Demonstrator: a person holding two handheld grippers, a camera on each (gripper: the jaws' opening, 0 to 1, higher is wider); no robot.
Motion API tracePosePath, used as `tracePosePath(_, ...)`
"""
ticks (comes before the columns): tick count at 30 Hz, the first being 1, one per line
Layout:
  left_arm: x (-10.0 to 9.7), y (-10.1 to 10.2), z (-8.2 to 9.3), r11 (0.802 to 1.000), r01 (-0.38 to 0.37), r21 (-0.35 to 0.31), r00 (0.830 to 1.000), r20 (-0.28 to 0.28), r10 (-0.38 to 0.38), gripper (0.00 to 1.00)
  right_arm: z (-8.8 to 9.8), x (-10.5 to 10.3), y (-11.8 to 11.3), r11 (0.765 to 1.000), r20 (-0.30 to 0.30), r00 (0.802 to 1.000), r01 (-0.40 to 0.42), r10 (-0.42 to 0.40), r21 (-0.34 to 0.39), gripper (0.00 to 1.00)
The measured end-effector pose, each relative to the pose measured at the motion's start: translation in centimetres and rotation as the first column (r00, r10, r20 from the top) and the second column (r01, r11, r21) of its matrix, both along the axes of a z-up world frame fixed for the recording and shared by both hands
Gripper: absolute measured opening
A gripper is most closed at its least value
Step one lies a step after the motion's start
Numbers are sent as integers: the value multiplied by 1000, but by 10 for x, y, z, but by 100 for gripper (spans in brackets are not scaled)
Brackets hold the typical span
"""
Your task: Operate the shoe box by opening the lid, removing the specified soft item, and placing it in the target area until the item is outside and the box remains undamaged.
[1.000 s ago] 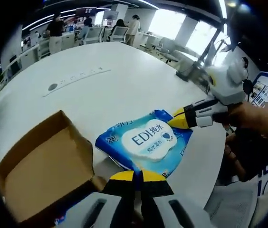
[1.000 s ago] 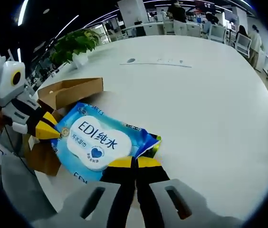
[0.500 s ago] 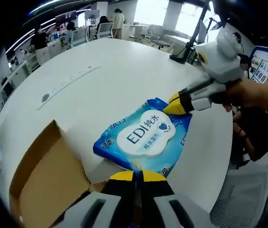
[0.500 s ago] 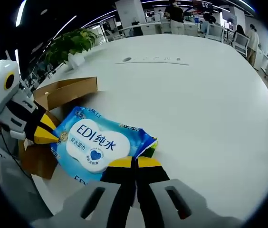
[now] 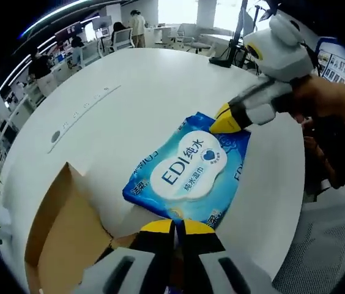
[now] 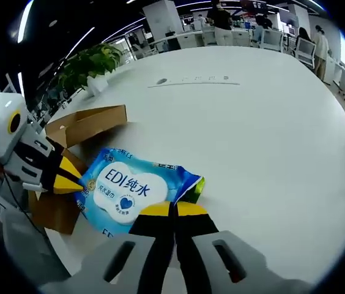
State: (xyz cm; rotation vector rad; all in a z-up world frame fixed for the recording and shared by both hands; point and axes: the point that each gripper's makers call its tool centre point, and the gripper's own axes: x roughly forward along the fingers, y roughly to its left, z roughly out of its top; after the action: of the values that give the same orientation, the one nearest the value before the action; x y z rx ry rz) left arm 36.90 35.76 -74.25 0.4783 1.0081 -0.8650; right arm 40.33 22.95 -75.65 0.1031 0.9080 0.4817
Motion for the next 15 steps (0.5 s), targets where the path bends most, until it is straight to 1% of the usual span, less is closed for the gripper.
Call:
tracePosePath(2,-1,1,0,1000,5,4,1000,5,-5,5,1,-1,0,1000,-6,1000,15,-15,12,0)
tracePosePath(3,-3,1,0,1000,21,15,1000,15,-21,5,1,-2,0,1000,-5,1000,16,-16,14,0)
tracePosePath(6,-4,1,1,999,28,24,999,26,-29,7,1,-2,-2,1000,-1,1000,17,-17,17,0)
tracePosePath(11,-4,1,8,1000,5,-6,1000,27,-5,13,5,-1,-6,1000,37,999,-3,4,-14,4)
tracePosePath(12,-4,-1,11,1000,3,-24,1000,31,-2,14,6,-1,-7,1000,43,999,-5,6,-20,4)
tracePosePath(15,-5,1,17,999,-8,-35,1000,29,9,17,8,-1,-8,1000,49,999,-5,6,-26,6)
